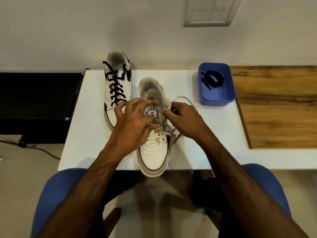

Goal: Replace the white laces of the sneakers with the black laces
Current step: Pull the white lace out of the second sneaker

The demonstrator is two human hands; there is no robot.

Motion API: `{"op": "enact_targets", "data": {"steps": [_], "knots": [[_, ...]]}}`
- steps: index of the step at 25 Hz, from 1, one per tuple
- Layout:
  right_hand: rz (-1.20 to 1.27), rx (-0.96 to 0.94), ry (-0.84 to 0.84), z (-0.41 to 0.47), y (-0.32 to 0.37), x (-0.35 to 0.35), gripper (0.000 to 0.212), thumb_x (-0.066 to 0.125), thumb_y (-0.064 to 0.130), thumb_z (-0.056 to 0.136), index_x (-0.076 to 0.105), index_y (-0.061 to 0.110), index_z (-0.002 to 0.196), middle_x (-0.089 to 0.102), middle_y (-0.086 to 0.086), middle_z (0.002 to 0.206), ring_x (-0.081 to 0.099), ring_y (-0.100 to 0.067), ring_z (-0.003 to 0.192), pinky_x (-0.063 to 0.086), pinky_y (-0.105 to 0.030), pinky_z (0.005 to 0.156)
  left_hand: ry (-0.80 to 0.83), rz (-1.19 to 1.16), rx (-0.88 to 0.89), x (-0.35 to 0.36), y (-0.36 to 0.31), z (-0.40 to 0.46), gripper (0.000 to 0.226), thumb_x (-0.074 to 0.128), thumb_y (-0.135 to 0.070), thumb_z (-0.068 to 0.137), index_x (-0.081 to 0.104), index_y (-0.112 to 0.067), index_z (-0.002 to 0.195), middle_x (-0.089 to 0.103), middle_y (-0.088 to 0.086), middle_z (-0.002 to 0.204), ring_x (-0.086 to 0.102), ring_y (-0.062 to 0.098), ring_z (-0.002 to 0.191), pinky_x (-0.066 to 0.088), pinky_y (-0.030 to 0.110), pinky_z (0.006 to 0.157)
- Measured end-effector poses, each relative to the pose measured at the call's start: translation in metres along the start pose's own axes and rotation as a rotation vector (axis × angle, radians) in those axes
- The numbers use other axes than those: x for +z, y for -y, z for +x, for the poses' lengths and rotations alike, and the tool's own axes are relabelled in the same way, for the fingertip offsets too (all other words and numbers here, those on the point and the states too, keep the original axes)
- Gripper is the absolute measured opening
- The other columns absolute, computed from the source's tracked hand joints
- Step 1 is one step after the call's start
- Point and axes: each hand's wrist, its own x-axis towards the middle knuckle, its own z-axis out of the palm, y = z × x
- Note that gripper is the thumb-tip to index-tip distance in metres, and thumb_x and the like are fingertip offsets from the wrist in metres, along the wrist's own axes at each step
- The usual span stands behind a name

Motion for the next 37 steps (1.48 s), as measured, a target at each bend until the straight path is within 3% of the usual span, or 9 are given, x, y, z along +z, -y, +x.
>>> {"op": "enact_targets", "data": {"steps": [6,11,14,18,22,25,30,33,37], "knots": [[-0.024,-0.002,0.017,0.003,-0.003,0.001,0.029,0.048,0.049,0.089,0.065,0.026,0.089,0.066,0.007,0.078,0.062,-0.014,0.071,0.045,-0.029,0.062,-0.320,-0.257,-0.347,-0.018,0.009,-0.002,0.015,0.065,-0.030,0.084,0.066,-0.015,0.082,0.059,-0.003,0.128,0.042,0.022,0.125,0.020,0.035,0.092],[-0.014,-0.002,0.005,0.001,-0.002,0.001,0.034,0.044,0.054,0.085,0.064,0.027,0.087,0.065,0.007,0.077,0.061,-0.013,0.070,0.043,-0.029,0.061,-0.040,-0.101,-0.128,-0.007,-0.001,-0.001,0.036,0.065,-0.041,0.081,0.062,-0.028,0.115,0.038,-0.004,0.151,0.030,0.024,0.139,0.019,0.042,0.101],[-0.009,0.002,0.001,0.001,-0.001,0.001,0.031,0.044,0.054,0.085,0.060,0.028,0.082,0.063,0.008,0.072,0.060,-0.012,0.069,0.041,-0.029,0.060,0.079,0.012,0.023,0.002,-0.004,-0.001,0.022,0.072,-0.038,0.086,0.067,-0.029,0.105,0.041,-0.002,0.153,0.033,0.026,0.139,0.020,0.051,0.104],[-0.018,0.004,0.007,0.000,0.000,0.001,0.031,0.044,0.053,0.085,0.061,0.027,0.083,0.065,0.007,0.073,0.062,-0.014,0.071,0.044,-0.030,0.060,-0.028,-0.018,0.008,0.001,-0.002,0.000,0.008,0.066,-0.031,0.089,0.072,-0.027,0.087,0.055,-0.006,0.141,0.039,0.024,0.134,0.020,0.048,0.101],[-0.011,-0.002,0.018,0.002,-0.002,0.000,0.027,0.048,0.048,0.090,0.063,0.026,0.087,0.066,0.007,0.078,0.060,-0.013,0.069,0.043,-0.029,0.060,-0.324,-0.239,-0.338,-0.019,0.008,-0.001,0.009,0.062,-0.025,0.085,0.067,-0.018,0.082,0.058,-0.005,0.128,0.039,0.018,0.127,0.018,0.035,0.094],[-0.012,-0.005,0.016,0.002,-0.003,0.001,0.024,0.050,0.045,0.092,0.063,0.026,0.087,0.065,0.007,0.077,0.059,-0.012,0.068,0.043,-0.029,0.060,-0.241,-0.124,-0.315,-0.021,0.011,-0.003,0.011,0.061,-0.029,0.082,0.066,-0.020,0.087,0.054,-0.003,0.134,0.037,0.022,0.130,0.020,0.038,0.095],[0.004,-0.003,0.009,0.000,0.000,0.000,0.023,0.049,0.046,0.091,0.056,0.030,0.077,0.060,0.008,0.069,0.056,-0.011,0.064,0.039,-0.029,0.059,0.065,0.043,0.020,0.000,-0.003,0.000,0.021,0.064,-0.045,0.086,0.071,-0.031,0.100,0.045,-0.004,0.150,0.034,0.024,0.139,0.021,0.054,0.105],[-0.005,-0.004,0.012,-0.001,0.002,-0.001,0.023,0.049,0.043,0.092,0.054,0.030,0.074,0.059,0.008,0.068,0.056,-0.012,0.064,0.038,-0.029,0.058,0.017,0.041,0.036,0.003,-0.001,0.000,0.011,0.065,-0.037,0.089,0.072,-0.029,0.089,0.052,-0.004,0.145,0.038,0.025,0.136,0.022,0.054,0.103],[0.001,-0.004,0.024,0.001,-0.001,-0.001,0.023,0.050,0.045,0.093,0.064,0.027,0.089,0.065,0.008,0.077,0.059,-0.012,0.069,0.042,-0.029,0.061,-0.189,-0.117,-0.207,-0.011,0.004,0.000,0.011,0.064,-0.031,0.084,0.066,-0.021,0.081,0.057,-0.003,0.131,0.039,0.024,0.130,0.021,0.043,0.098]]}}
